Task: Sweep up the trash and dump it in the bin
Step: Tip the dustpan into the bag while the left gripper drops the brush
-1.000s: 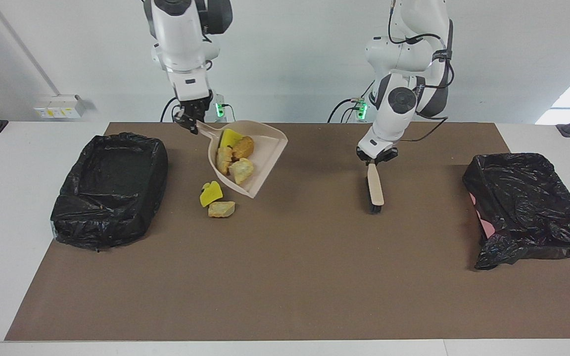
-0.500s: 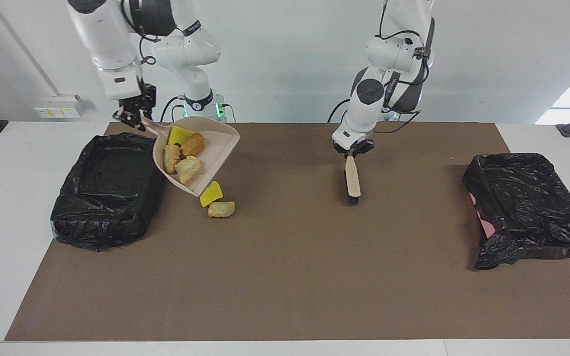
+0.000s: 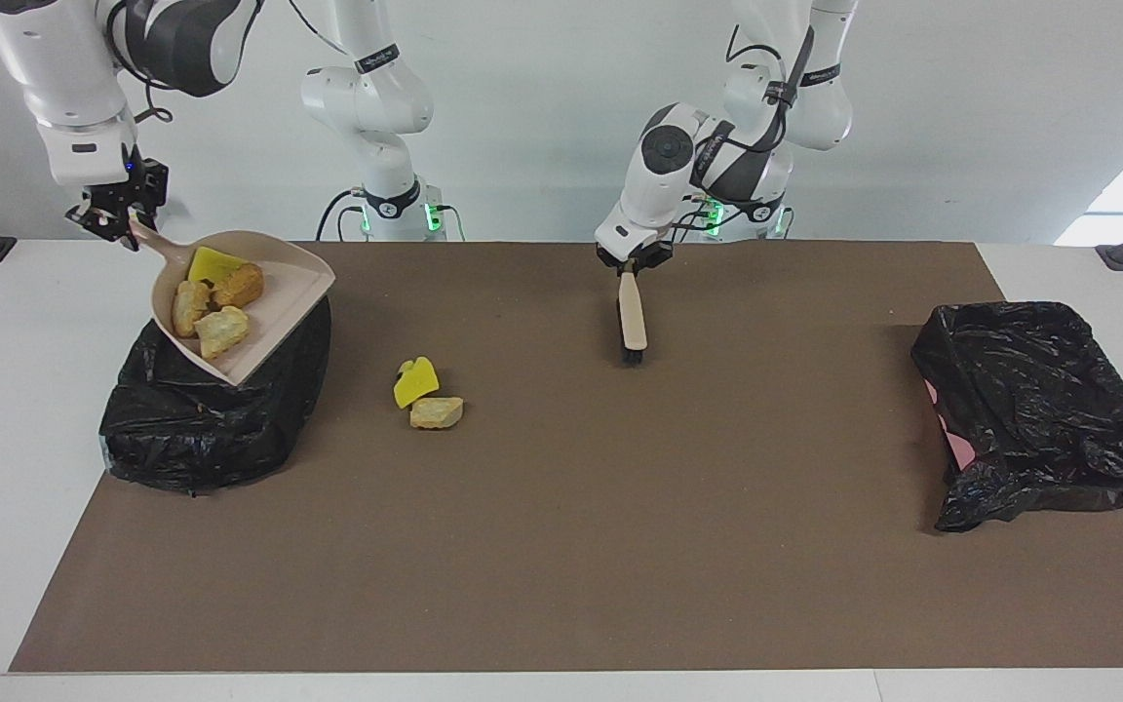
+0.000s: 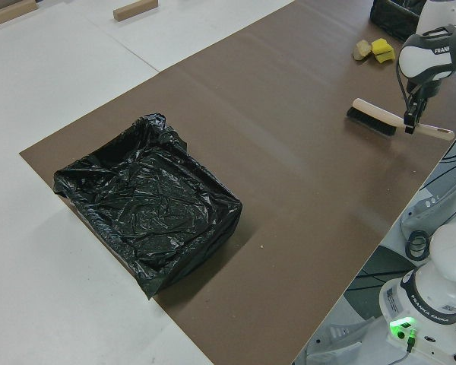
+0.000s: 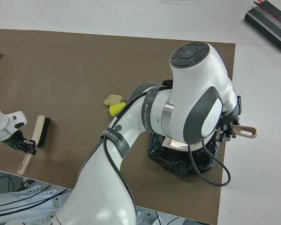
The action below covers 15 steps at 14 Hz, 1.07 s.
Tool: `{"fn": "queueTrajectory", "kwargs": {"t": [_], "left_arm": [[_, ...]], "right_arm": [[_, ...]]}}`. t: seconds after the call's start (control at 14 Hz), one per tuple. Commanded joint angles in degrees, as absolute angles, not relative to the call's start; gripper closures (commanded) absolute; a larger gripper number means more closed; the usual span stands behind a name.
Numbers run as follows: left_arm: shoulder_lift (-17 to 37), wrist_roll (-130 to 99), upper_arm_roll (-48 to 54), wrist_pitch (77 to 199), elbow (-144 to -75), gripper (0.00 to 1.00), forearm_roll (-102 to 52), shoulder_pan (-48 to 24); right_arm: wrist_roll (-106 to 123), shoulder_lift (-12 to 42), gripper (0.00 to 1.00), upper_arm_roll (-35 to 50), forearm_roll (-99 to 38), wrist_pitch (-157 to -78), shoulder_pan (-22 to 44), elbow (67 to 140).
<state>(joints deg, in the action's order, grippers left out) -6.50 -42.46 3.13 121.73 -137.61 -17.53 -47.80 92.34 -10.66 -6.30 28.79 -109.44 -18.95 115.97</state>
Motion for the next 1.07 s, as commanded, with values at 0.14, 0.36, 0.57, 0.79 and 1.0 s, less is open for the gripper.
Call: {"fn": "queueTrajectory", "kwargs": {"t": [0.14,0.36,0.57,0.79,1.0], "left_arm": [[-6.9,-43.4,1.8,122.4,-139.1,0.49,-18.5,-49.5],[-6.7,-43.9,1.8,121.6,-138.8,0.00,-18.5,-48.6],[-6.7,-43.2,1.7,121.5,-137.9,0.00,-17.8,-43.2],[-5.8,-40.1,1.7,121.5,-136.9,0.00,-17.3,-34.7],[-4.5,-34.0,1.7,121.0,-132.9,0.00,-14.3,-26.6]], "right_arm": [[94.6,-13.8,1.00,-5.4,40.5,-114.0,-12.8,121.4],[94.1,-14.1,1.00,-5.4,43.5,-115.8,-11.9,122.3],[93.7,-13.4,1.00,-5.5,44.3,-117.9,-12.7,122.8],[92.7,-13.7,1.00,-5.1,48.6,-116.9,-11.8,122.2],[93.5,-16.4,1.00,-4.5,51.0,-112.9,-11.8,120.9]]}}
